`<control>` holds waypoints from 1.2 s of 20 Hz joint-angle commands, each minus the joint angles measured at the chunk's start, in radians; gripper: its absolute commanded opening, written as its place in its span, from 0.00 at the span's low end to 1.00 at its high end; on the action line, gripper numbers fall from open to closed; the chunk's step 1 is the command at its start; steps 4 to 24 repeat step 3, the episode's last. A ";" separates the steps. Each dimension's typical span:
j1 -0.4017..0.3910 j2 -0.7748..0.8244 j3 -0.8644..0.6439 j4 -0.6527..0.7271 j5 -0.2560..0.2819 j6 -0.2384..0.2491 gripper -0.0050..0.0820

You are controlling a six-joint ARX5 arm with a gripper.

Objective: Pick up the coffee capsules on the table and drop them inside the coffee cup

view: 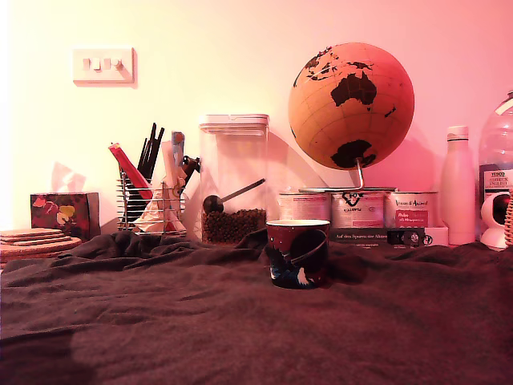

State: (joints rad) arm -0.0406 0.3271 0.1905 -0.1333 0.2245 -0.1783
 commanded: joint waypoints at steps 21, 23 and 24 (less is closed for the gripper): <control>0.001 -0.068 -0.023 -0.072 -0.010 -0.005 0.04; 0.001 -0.068 -0.023 -0.072 -0.010 -0.005 0.04; 0.001 -0.068 -0.023 -0.072 -0.010 -0.005 0.04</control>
